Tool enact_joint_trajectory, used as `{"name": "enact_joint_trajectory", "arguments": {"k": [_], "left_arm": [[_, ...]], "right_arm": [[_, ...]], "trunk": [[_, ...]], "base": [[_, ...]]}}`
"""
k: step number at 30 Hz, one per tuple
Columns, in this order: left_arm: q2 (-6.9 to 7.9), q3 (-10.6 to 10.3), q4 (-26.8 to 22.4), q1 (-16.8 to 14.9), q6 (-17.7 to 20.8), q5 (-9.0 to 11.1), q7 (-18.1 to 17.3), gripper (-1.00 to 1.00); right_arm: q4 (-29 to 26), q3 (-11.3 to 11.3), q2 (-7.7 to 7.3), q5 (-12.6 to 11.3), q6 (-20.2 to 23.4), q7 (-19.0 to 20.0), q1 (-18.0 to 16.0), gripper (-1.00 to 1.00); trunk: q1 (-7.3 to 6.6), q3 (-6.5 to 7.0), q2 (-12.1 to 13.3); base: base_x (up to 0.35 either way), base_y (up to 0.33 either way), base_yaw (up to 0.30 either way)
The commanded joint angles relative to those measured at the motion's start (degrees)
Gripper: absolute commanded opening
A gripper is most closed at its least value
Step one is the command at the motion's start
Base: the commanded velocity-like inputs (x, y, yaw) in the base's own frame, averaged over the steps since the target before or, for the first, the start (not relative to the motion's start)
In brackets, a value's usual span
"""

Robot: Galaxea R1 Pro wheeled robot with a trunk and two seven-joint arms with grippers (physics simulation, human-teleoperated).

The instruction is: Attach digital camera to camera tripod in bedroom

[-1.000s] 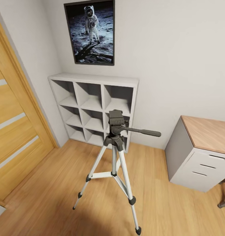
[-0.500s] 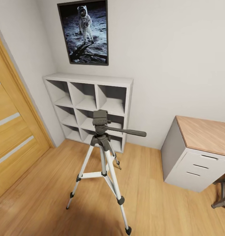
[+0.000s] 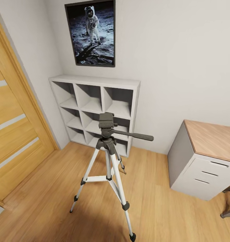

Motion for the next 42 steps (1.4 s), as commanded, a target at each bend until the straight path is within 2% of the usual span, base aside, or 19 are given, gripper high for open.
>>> {"name": "enact_joint_trajectory", "arguments": {"k": [1, 10, 14, 16, 18, 21, 29, 37, 42], "left_arm": [[-0.01, -0.49, 0.03, -0.04, 0.04, 0.48, -0.21, -1.0], [0.01, -0.48, 0.02, -0.04, 0.04, 0.48, -0.19, -1.0], [1.3, 0.7, -1.35, -1.35, 1.35, 2.01, 1.94, -1.0], [1.94, 0.33, -2.03, -2.0, 2.0, 2.6, 3.0, -1.0], [2.45, -0.43, -2.72, -2.65, 2.65, 2.03, 4.05, -1.0], [1.43, -1.73, -3.79, -2.96, 3.63, 1.28, 4.93, -1.0], [-1.11, -2.05, -1.61, -0.31, 1.03, 0.52, 4.06, -1.0], [-1.54, -1.99, -0.51, 2.33, -1.21, 0.43, 3.21, -1.0], [-1.6, -1.82, -0.57, 3.97, -1.35, 0.4, 2.67, -1.0]], "right_arm": [[0.08, -0.46, -0.02, 0.51, 0.04, 0.13, -0.07, 1.0], [0.08, -0.41, -0.09, 0.57, -0.11, 0.2, -0.07, 1.0], [-0.09, -0.29, 0.06, 0.91, -1.4, 0.12, 0.02, 1.0], [-0.09, -0.28, 0.08, 0.84, -2.03, 0.09, 0.02, 1.0], [-0.09, -0.31, 0.12, 0.75, -1.36, 0.07, 0.02, 1.0], [-0.09, -0.37, 0.32, 0.63, -0.4, 0.0, 0.02, 1.0], [-0.14, -0.42, 0.43, 0.63, 0.32, -0.05, 0.02, 1.0], [-1.88, 0.14, 0.42, 1.61, 0.81, 0.01, 0.06, 1.0], [-3.48, 1.46, 1.84, 2.89, 2.23, 1.0, -0.46, 1.0]], "trunk": [[0.03, -0.1, -0.1], [0.03, -0.1, -0.1], [0.03, -0.1, -0.1], [0.03, -0.1, -0.1], [0.03, -0.1, -0.1], [0.03, -0.1, -0.1], [0.03, -0.1, -0.1], [0.03, -0.1, -0.1], [0.03, -0.1, -0.1]], "base": [[0.0, 0.0, 0.018], [0.0, 0.0, 0.006], [0.0, 0.0, 0.0], [0.0, 0.0, 0.0], [0.0, 0.0, 0.0], [0.0, 0.0, 0.0], [0.0, 0.0, 0.0], [0.0, 0.0, 0.0], [0.0, 0.0, 0.0]]}}
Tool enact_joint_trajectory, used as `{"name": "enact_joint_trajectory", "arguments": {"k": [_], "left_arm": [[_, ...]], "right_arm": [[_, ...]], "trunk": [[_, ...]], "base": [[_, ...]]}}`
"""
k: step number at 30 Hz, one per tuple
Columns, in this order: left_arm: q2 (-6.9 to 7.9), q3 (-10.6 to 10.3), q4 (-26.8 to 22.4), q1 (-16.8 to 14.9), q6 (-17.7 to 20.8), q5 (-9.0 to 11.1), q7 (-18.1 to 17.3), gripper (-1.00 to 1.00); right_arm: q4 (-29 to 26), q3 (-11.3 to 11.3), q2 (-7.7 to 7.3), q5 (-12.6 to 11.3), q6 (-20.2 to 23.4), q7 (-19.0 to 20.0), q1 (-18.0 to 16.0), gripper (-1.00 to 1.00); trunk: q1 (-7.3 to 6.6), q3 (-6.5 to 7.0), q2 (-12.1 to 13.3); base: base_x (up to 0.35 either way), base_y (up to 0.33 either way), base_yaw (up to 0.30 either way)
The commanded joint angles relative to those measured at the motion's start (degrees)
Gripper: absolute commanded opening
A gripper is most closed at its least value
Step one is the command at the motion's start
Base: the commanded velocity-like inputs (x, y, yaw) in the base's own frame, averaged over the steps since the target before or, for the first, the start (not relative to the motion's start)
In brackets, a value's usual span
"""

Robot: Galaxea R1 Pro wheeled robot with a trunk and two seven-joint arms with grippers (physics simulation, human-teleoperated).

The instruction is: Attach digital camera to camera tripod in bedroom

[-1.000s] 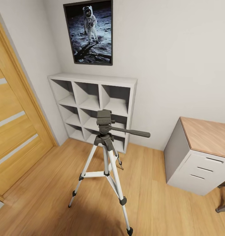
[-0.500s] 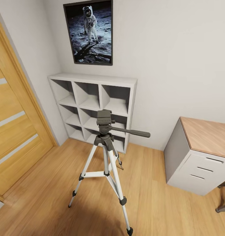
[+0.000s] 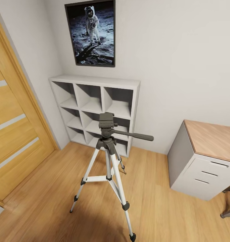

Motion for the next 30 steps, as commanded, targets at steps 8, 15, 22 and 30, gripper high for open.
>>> {"name": "enact_joint_trajectory", "arguments": {"k": [8, 15, 22, 30], "left_arm": [[-0.07, -0.56, -0.17, 2.61, -0.11, 0.32, -0.83, -1.0], [-0.04, -0.56, -0.28, 3.79, -0.11, 0.32, -4.56, -1.0], [-0.03, -0.56, -0.3, 3.79, -0.11, 0.3, -4.56, -1.0], [-0.01, -0.56, -0.3, 3.79, -0.11, 0.29, -4.56, -1.0]], "right_arm": [[-2.73, 1.02, 0.92, -0.11, 2.86, 2.86, -2.64, 1.0], [-64.08, 2.13, 1.01, -0.24, 45.27, 33.82, -21.08, 1.0], [-75.5, 6.32, 0.8, 0.13, 46.15, 44.3, -21.6, 1.0], [-74.84, 7.09, 0.56, 0.83, 45.64, 46.56, -21.0, 1.0]], "trunk": [[0.03, -0.1, -0.1], [0.03, -0.1, -0.1], [0.03, -0.1, -0.1], [0.03, -0.1, -0.1]], "base": [[0.0, 0.0, 0.0], [0.0, 0.0, 0.0], [0.0, 0.0, 0.0], [0.0, 0.0, 0.0]]}}
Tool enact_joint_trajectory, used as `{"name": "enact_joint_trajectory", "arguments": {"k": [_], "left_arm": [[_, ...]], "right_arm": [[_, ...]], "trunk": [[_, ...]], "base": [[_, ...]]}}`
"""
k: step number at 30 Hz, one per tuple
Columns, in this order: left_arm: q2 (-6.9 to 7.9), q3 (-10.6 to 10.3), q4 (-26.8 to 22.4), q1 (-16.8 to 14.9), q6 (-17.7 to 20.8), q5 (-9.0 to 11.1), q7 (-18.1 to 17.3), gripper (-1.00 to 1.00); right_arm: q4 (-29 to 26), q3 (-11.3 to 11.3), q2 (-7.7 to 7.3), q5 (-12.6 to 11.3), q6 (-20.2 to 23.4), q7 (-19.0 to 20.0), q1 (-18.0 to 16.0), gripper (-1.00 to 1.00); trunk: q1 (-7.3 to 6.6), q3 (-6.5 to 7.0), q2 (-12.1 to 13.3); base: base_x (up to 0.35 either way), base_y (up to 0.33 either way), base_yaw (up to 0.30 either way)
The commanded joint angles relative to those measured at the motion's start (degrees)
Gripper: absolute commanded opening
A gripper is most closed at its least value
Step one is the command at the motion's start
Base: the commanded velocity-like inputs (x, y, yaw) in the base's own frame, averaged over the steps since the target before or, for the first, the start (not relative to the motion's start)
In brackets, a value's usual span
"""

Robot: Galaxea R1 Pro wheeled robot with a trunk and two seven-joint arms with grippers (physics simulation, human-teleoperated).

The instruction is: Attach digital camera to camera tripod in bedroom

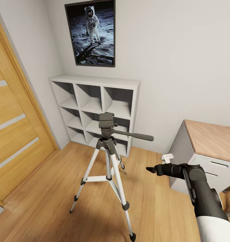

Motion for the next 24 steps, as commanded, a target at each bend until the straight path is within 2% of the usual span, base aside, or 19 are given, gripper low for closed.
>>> {"name": "enact_joint_trajectory", "arguments": {"k": [1, 8, 13, 15, 16, 18, 20, 24], "left_arm": [[-0.02, -0.47, 0.09, -0.05, -0.1, 0.51, -0.39, -1.0], [0.04, -0.47, 0.09, -0.05, -0.1, 0.53, -0.39, -1.0], [-0.01, -0.47, 0.09, -0.05, -0.1, 0.52, -0.39, -1.0], [-0.01, -0.47, 0.09, -0.05, -0.1, 0.5, -0.39, -1.0], [-0.01, -0.47, 0.09, -0.05, -0.1, 0.52, -0.39, -1.0], [0.0, -0.47, 0.09, -0.05, -0.1, 0.52, -0.39, -1.0], [0.05, -0.47, 0.09, -0.05, -0.1, 0.52, -0.39, -1.0], [0.02, -0.47, 0.09, -0.05, -0.1, 0.51, -0.39, -1.0]], "right_arm": [[0.84, -0.08, -0.03, 0.94, 0.09, 0.54, -0.02, 1.0], [3.8, 0.08, 0.11, 3.09, 0.0, -0.22, 0.04, 1.0], [3.19, 0.32, -0.01, 2.99, -0.09, 0.37, 0.04, 1.0], [2.87, 3.13, 0.07, 2.81, -0.53, 2.75, 0.04, 1.0], [2.82, 5.68, 0.14, 2.73, -0.91, 4.8, 0.04, 1.0], [2.68, 7.9, 0.18, 2.65, -1.31, 6.57, 0.04, 1.0], [1.85, 11.29, 0.3, 2.43, -2.09, 9.44, 0.04, 1.0], [0.58, 12.24, 0.28, 2.29, -2.26, 10.2, 0.04, 1.0]], "trunk": [[0.03, -0.11, -0.11], [0.03, -0.11, -0.11], [0.03, -0.11, -0.11], [0.03, -0.11, -0.11], [0.03, -0.11, -0.11], [0.03, -0.11, -0.11], [0.03, -0.11, -0.11], [0.03, -0.11, -0.11]], "base": [[0.0, 0.0, 0.0], [0.0, 0.0, 0.0], [0.0, 0.0, 0.0], [0.0, 0.0, 0.0], [0.0, 0.0, 0.0], [0.0, 0.0, 0.0], [0.0, 0.0, 0.0], [0.0, 0.0, 0.0]]}}
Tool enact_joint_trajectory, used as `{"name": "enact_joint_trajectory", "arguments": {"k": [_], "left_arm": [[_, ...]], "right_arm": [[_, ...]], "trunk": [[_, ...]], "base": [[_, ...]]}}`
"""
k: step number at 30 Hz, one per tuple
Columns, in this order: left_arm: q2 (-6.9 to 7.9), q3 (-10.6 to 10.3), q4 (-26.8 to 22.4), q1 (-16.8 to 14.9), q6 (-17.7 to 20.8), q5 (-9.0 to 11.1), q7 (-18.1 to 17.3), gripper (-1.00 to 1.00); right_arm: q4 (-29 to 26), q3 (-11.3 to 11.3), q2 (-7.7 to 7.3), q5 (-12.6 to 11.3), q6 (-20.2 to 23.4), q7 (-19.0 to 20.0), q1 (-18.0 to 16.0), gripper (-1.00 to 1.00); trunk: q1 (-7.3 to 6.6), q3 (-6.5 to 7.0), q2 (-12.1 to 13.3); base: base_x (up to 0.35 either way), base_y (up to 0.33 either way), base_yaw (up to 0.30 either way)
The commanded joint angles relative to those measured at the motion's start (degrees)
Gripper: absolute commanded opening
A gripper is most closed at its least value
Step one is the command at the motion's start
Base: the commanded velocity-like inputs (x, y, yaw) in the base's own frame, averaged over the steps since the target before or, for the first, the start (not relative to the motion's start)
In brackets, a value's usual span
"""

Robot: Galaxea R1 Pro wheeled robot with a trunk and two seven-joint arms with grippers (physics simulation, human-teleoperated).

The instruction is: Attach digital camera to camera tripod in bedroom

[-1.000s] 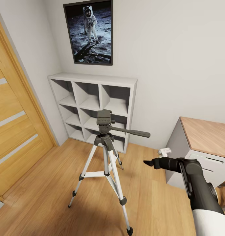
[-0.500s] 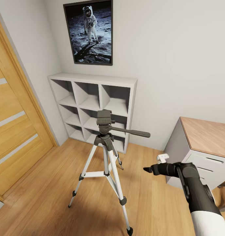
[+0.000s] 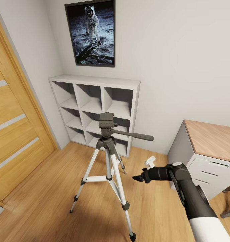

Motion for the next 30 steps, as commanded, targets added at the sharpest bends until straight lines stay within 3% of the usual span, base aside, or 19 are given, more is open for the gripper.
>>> {"name": "enact_joint_trajectory", "arguments": {"k": [1, 10, 20, 23, 25, 28, 29, 30], "left_arm": [[-0.01, -0.47, 0.09, -0.05, -0.11, 0.52, -0.39, -1.0], [-0.02, -0.47, 0.09, -0.05, -0.1, 0.52, -0.39, -1.0], [-0.04, -0.47, 0.09, -0.05, -0.1, 0.56, -0.39, -1.0], [-0.05, -0.47, 0.09, -0.05, -0.1, 0.52, -0.39, -1.0], [-0.05, -0.47, 0.09, -0.05, -0.12, 0.52, -0.39, -1.0], [-0.05, -0.47, 0.09, -0.05, -0.14, 0.54, -0.39, -1.0], [-0.05, -0.47, 0.09, -0.05, -0.11, 0.54, -0.39, -1.0], [-0.05, -0.49, 0.09, -0.05, -0.1, 0.54, -0.39, -1.0]], "right_arm": [[-0.37, 0.13, 0.04, 0.48, 0.25, 0.8, -0.06, 1.0], [-0.39, 1.19, 0.34, 0.47, 0.41, 6.09, -0.06, 1.0], [0.16, 2.4, 8.4, 0.9, 0.34, 5.83, -0.06, 1.0], [0.85, 2.39, 11.83, 0.87, 0.24, 3.13, -0.06, 1.0], [1.07, 2.37, 13.27, 0.82, 0.17, 0.43, -0.06, 1.0], [1.26, 2.37, 13.67, 0.59, -0.14, -3.72, -0.06, 1.0], [1.38, 2.31, 13.67, 0.37, -4.57, -9.23, -0.06, 1.0], [1.4, 2.28, 13.67, 0.36, -5.23, -9.59, -0.06, 1.0]], "trunk": [[0.03, -0.11, -0.11], [0.03, -0.11, -0.11], [0.03, -0.11, -0.11], [0.03, -0.11, -0.11], [0.03, -0.11, -0.11], [0.03, -0.11, -0.11], [0.03, -0.11, -0.11], [0.03, -0.11, -0.11]], "base": [[0.0, 0.0, 0.0], [0.0, 0.0, 0.0], [0.0, 0.0, 0.0], [0.0, 0.0, 0.0], [0.0, 0.0, 0.0], [0.0, 0.0, 0.0], [0.0, 0.0, 0.0], [0.0, 0.0, 0.0]]}}
